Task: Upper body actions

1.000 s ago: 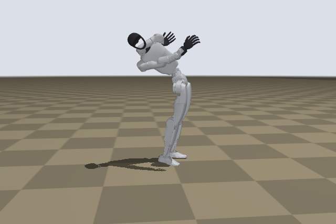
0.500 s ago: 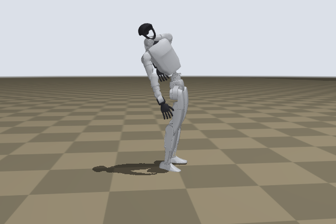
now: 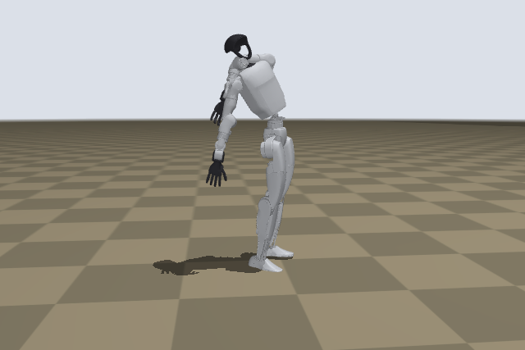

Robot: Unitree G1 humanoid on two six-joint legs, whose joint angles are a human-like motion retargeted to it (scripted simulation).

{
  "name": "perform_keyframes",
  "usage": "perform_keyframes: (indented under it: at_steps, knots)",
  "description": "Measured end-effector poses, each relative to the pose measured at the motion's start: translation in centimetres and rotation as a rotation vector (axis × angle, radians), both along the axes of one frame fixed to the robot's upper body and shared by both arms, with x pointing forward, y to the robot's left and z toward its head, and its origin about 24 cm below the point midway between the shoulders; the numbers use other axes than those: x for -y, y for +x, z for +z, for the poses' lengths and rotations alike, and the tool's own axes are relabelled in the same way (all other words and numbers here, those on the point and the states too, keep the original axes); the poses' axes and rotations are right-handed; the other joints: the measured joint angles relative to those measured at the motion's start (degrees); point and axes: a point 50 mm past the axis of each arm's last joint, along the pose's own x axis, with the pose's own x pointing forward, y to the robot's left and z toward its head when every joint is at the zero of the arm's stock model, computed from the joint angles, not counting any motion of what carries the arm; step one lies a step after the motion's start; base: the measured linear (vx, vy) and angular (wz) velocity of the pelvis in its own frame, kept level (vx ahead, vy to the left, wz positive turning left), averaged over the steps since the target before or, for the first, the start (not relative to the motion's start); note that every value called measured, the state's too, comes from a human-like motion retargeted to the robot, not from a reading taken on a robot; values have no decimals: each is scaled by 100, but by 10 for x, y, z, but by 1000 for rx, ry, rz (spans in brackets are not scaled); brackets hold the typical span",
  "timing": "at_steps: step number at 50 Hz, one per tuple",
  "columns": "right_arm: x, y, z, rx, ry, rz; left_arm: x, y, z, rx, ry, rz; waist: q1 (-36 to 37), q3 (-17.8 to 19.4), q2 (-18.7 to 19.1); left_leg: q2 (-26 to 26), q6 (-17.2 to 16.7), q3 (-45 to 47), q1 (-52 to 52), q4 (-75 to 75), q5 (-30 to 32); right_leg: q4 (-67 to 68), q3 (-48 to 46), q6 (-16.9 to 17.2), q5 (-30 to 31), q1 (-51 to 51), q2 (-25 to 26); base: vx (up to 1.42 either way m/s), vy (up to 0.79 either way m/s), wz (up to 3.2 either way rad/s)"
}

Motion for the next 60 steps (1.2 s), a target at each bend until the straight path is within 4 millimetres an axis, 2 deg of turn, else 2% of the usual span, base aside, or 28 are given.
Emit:
perform_keyframes:
  at_steps: [6,18,32,38,40,45,47,52,56,60]
  knots:
    - [-7,-10,-3,-65,33,-7,-4,-2,-5,8,15,-35,-124,-18,-17,-19,93,-33,-190,54,136,-130,-59,-53,31,106,81,0,-1,11]
    - [-2,-2,-2,-55,-14,-43,-9,-6,-9,37,20,-132,140,17,-5,-26,241,340,-333,119,198,-316,295,-87,133,205,221,1,-1,-26]
    - [-5,-4,-3,-31,-9,-52,-9,-5,-10,12,34,-100,262,-14,-6,3,209,402,-307,104,158,-275,353,-105,136,120,251,0,0,-1]
    - [-2,-4,0,-26,-22,-62,-8,-5,-8,6,26,-90,281,8,-10,-171,357,513,-269,60,123,-307,390,-319,162,121,447,0,0,0]
    - [3,-5,4,-48,-41,-57,-6,-5,-5,-5,10,-84,137,-1,1,-246,396,444,-187,27,123,-320,303,-380,187,157,477,-1,0,33]
    - [3,8,0,-74,-46,34,-10,-8,-8,-49,46,-143,-733,1,38,-152,245,-290,137,24,135,-237,-342,-87,199,367,115,-1,5,100]
    - [-7,20,-12,-61,-8,84,-17,-9,-15,-41,90,-160,-736,-28,45,-94,124,-265,298,-13,57,-206,-283,60,5,582,-12,-1,10,24]
    - [-40,44,-42,-11,110,111,-34,-9,-33,-1,192,-144,-899,-48,79,-159,145,-400,584,11,60,-118,-411,85,-72,892,-92,4,13,19]
    - [-81,64,-69,67,233,66,-57,-9,-51,51,314,-141,-1000,-61,116,-231,157,-510,874,28,53,-54,-507,121,-155,1220,-182,7,13,19]
    - [-133,85,-95,148,378,13,-88,-6,-70,143,456,-160,-1118,-65,147,-296,164,-635,1195,38,50,11,-618,162,-237,1574,-274,2,13,21]
